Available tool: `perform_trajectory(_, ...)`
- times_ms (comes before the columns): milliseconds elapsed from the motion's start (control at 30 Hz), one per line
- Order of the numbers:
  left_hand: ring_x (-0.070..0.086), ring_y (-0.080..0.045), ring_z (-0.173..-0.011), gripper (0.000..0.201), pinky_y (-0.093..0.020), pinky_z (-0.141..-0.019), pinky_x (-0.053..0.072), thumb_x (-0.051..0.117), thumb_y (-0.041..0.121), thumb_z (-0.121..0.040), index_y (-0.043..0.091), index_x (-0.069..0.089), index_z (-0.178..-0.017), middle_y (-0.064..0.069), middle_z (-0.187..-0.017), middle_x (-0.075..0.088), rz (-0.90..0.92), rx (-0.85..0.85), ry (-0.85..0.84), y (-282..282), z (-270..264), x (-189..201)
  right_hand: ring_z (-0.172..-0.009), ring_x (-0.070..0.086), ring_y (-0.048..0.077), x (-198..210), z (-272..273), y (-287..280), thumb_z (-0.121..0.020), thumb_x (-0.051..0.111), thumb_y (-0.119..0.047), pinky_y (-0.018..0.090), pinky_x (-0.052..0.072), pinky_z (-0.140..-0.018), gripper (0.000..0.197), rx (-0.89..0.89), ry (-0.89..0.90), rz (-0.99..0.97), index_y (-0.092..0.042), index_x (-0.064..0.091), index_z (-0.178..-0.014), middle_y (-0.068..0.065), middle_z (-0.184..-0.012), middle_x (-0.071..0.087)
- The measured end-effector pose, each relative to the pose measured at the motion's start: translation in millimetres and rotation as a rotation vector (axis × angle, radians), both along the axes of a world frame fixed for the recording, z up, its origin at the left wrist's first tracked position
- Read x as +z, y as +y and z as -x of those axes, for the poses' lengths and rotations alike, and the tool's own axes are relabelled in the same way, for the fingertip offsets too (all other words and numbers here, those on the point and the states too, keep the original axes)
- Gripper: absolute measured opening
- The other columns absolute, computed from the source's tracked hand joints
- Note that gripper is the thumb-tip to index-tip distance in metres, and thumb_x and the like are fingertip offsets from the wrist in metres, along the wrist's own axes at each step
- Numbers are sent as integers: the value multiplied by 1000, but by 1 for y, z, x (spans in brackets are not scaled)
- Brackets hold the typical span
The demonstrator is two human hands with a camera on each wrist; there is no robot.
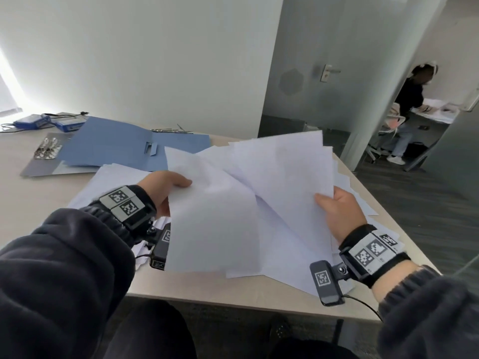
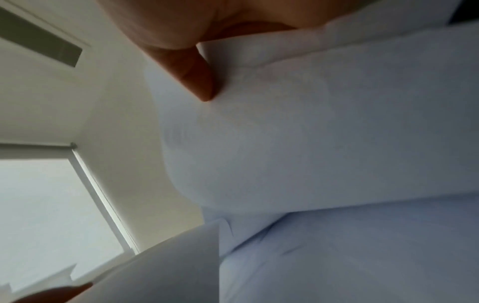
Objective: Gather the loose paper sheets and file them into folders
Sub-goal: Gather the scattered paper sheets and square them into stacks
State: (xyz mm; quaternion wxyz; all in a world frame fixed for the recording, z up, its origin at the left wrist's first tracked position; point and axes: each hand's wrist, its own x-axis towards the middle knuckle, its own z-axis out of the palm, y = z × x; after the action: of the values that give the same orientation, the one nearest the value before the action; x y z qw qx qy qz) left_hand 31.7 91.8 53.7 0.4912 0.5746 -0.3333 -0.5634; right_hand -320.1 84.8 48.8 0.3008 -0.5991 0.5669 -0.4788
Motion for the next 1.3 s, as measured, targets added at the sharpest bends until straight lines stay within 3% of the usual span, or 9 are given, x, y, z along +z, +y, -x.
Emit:
perform_trajectory(167,74,-29,-71,28,-35,-55,59,52,7,-92,1,66,-116,-14,-94,75,53,-45,88,7,2,17,-95,70,22,24,-12,-7,-95,58,-21,36,56,-88,14,-77,-53,125,-26,69,-89,-13,-92,72)
perform_trajectory(367,73,-31,-83,33,-40,-73,58,50,8,-92,2,64,-121,-15,-102,74,18,-55,170,5,16,-8,-80,61,-6,49,-27,-2,-102,53,-19,16,45,-69,14,-88,4,311,-28,63,-100,-24,-88,64)
perform_trajectory(633,73,-35,-81,27,-47,-76,58,54,10,-93,-2,60,-117,-19,-94,75,-171,-32,47,3,20,-53,-81,61,-5,56,-39,5,-103,53,-20,23,48,-76,16,-3,110,452,-32,63,-101,-23,-83,67)
perform_trajectory(733,73,-29,-65,24,-39,-64,54,49,23,-101,3,62,-106,-14,-78,75,-184,-12,133,2,19,-60,-77,63,-3,46,-40,8,-102,55,-15,28,52,-76,25,170,163,347,-32,69,-89,-24,-84,71)
perform_trajectory(833,71,-33,-82,30,-42,-76,52,49,29,-100,5,65,-110,-17,-96,74,-125,4,194,-2,14,-66,-82,67,22,30,-40,9,-99,61,-20,41,52,-80,16,414,348,159,-16,75,-92,6,-92,73)
perform_trajectory(933,70,-30,-63,27,-34,-67,51,50,30,-99,10,67,-97,-13,-80,73,-126,37,232,-3,11,-69,-81,67,7,14,-40,13,-97,65,-28,23,49,-74,18,604,554,-12,-31,78,-84,-9,-84,74)
perform_trajectory(1067,74,-28,-75,68,-36,-67,50,35,74,-92,16,66,-108,-10,-90,77,-119,7,306,-4,10,-69,-86,68,5,-3,-39,13,-96,65,-34,25,52,-82,16,674,658,-174,-33,79,-87,-9,-88,75)
perform_trajectory(1200,71,-35,-100,56,-46,-86,53,61,64,-85,16,69,-115,-14,-110,74,-97,-33,278,6,7,-62,-96,68,11,-10,-38,14,-97,63,-35,39,53,-93,16,704,667,-161,-28,78,-96,-6,-97,75)
perform_trajectory(1300,63,-50,-111,73,-66,-102,41,89,41,-61,9,66,-122,-24,-117,69,-159,-74,105,-2,-4,-77,-101,66,1,-8,-39,17,-96,67,-33,33,51,-96,14,720,614,-131,-32,79,-102,-16,-102,74)
